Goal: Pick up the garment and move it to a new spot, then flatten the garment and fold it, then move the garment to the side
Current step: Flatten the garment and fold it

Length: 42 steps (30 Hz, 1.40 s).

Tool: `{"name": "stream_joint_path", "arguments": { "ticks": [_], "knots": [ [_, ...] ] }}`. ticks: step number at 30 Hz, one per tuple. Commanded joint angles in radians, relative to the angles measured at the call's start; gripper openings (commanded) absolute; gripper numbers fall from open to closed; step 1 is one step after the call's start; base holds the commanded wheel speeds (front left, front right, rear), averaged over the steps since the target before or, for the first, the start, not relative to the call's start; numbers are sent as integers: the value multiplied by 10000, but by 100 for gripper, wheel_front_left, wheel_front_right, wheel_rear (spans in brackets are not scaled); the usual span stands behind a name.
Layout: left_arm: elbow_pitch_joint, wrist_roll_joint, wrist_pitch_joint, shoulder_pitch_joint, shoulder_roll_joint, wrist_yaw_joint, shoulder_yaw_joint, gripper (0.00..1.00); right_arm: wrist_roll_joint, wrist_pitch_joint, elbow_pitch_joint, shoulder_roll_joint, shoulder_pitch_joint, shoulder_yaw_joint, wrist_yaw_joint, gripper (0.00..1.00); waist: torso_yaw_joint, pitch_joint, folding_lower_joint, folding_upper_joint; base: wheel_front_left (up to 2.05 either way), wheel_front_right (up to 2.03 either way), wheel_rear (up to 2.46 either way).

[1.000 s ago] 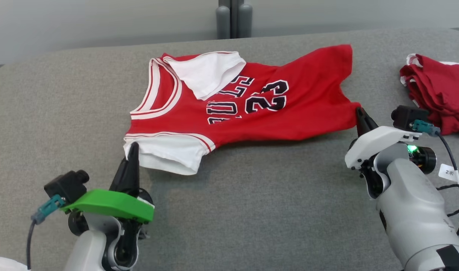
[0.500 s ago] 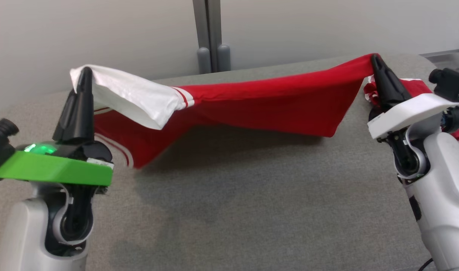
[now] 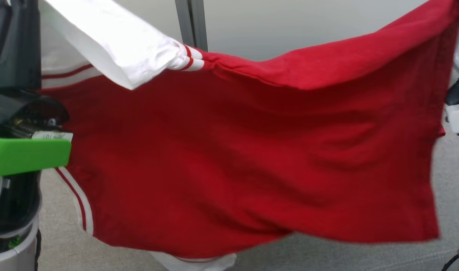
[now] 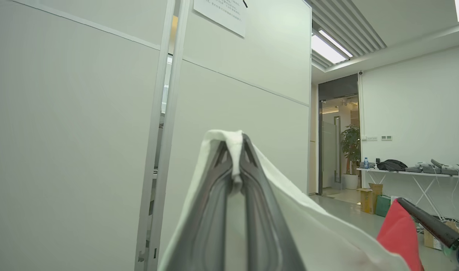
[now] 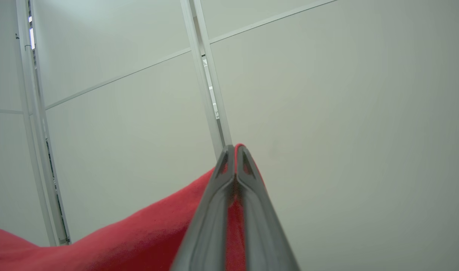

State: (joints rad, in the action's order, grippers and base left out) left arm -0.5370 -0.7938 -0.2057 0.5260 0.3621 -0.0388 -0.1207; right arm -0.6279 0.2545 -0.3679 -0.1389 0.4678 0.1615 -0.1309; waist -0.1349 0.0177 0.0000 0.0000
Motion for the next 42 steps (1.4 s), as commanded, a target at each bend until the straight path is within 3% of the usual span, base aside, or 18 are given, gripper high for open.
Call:
{"name": "stream_joint_path", "arguments": {
  "ticks": [1, 7, 13, 19, 24, 30, 35, 42],
  "knots": [
    [-13, 100, -139, 304, 116, -70, -21, 0, 136, 254, -309, 108, -88, 167, 6, 0, 12, -109, 0, 0, 0, 0, 0],
    [506, 210, -473, 1138, 218, 89, -337, 0, 957, 970, -776, 222, 230, 216, 6, 0, 136, -884, 0, 0, 0, 0, 0],
    [1830, 512, -563, 2507, 247, 381, -685, 0, 1646, 745, 420, 161, 1570, -253, 6, 0, 225, -2162, 0, 0, 0, 0, 0],
    [4078, 1543, -247, 5210, 299, 728, -985, 0, 2616, -126, 2904, 135, 4659, -850, 6, 0, 158, -3759, 0, 0, 0, 0, 0],
    [6488, 2577, 918, 7863, -143, 895, -1290, 0, 3379, -1004, 5518, 199, 7695, -1025, 6, 0, 271, -4937, 0, 0, 0, 0, 0],
    [8633, 3229, 2343, 9757, -669, 1034, -1553, 0, 4576, -2340, 8101, 209, 10136, -1454, 7, 0, 502, -6004, 0, 0, 0, 0, 0],
    [9647, 3322, 3180, 9766, -955, 1288, -1929, 0, 4987, -3573, 9766, 391, 10665, -1618, 7, 0, 741, -6580, 0, 0, 0, 0, 0],
    [9629, 2758, 4064, 8248, -919, 1563, -2174, 0, 4857, -4842, 11395, 488, 9631, -2083, 7, 0, 862, -6737, 0, 0, 0, 0, 0]
  ]
}}
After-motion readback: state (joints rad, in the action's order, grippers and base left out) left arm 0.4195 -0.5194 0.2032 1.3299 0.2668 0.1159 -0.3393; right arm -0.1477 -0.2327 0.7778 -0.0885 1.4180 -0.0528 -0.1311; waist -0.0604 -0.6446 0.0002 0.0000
